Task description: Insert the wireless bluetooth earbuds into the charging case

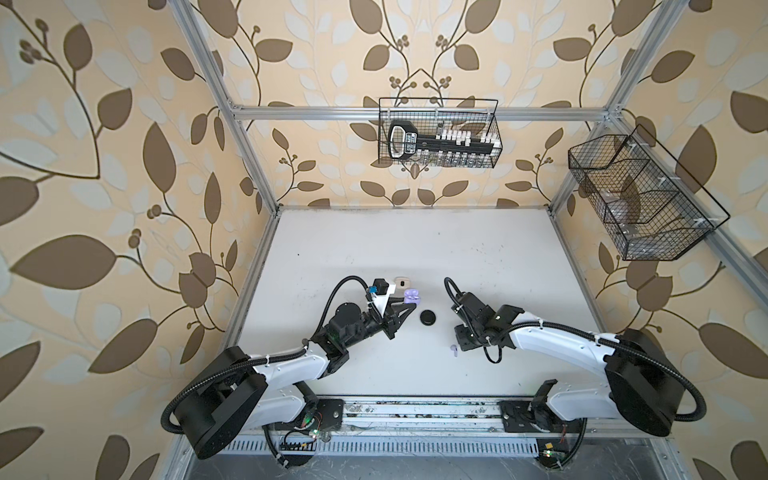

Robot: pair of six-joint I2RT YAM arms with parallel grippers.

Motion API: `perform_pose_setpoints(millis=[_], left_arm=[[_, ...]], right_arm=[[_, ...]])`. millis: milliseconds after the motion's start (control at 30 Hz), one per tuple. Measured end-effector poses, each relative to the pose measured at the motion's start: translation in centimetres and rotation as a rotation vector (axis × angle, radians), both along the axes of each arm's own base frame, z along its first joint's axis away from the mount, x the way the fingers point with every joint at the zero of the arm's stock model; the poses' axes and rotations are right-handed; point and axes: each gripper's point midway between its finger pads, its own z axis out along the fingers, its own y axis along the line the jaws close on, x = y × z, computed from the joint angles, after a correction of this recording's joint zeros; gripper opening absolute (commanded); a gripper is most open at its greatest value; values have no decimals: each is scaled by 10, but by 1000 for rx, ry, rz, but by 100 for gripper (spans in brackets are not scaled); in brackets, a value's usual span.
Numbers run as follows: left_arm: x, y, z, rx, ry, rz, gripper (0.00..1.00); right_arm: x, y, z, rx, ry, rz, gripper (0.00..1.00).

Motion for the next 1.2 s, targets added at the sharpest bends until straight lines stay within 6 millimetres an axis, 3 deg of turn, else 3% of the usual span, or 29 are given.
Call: perform_pose_setpoints(millis=[433, 900, 1200], left_arm=[[-3, 3, 7, 4, -18, -2, 0], [-6, 1, 5, 9, -10, -19, 0], [-7, 1, 7, 4, -15, -20, 0]], right_arm=[[24, -6, -10, -37, -20, -54, 38], [36, -4, -10, -19, -63, -107, 40], [41, 0, -11, 11, -74, -138, 33]])
